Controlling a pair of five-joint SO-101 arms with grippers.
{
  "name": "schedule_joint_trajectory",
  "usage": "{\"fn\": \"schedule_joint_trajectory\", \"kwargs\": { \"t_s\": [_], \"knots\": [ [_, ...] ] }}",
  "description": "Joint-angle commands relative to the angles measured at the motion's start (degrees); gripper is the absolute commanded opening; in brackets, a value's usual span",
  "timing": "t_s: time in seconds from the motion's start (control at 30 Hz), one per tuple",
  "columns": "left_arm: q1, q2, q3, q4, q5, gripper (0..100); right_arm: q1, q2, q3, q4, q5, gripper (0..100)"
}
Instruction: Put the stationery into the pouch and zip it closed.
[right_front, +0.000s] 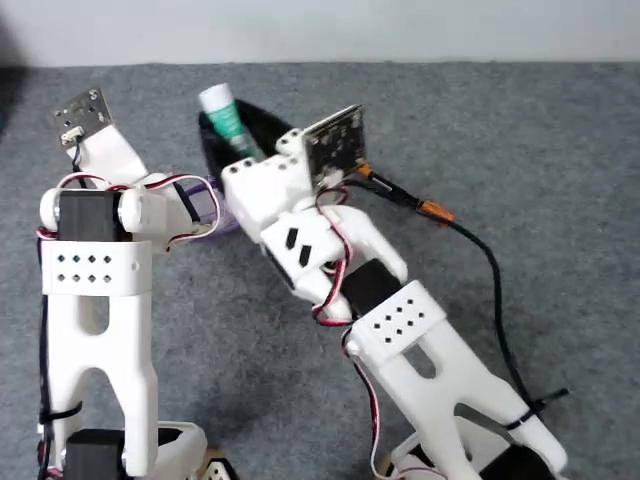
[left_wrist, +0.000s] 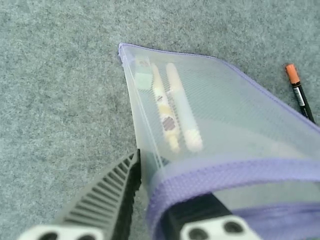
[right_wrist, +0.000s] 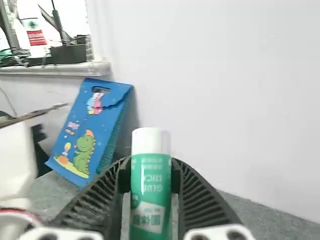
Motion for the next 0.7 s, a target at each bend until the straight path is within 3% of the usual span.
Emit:
{"fn": "schedule_joint_trajectory", "kwargs": {
  "t_s": [0.0, 0.5, 0.67],
  "knots": [
    [-0.18, 0.26, 0.04, -1.93, 0.35, 1, -2.42, -2.15, -1.32, -0.31, 0.97, 0.8],
    [-0.18, 0.26, 0.04, -1.93, 0.35, 1, -3.74, 5.93, 2.73, -5.58, 1.23, 1.5],
    [-0.18, 0.26, 0.04, -1.93, 0.35, 1, -2.77, 5.32, 2.29, -1.01, 1.05, 13.8]
  ]
}}
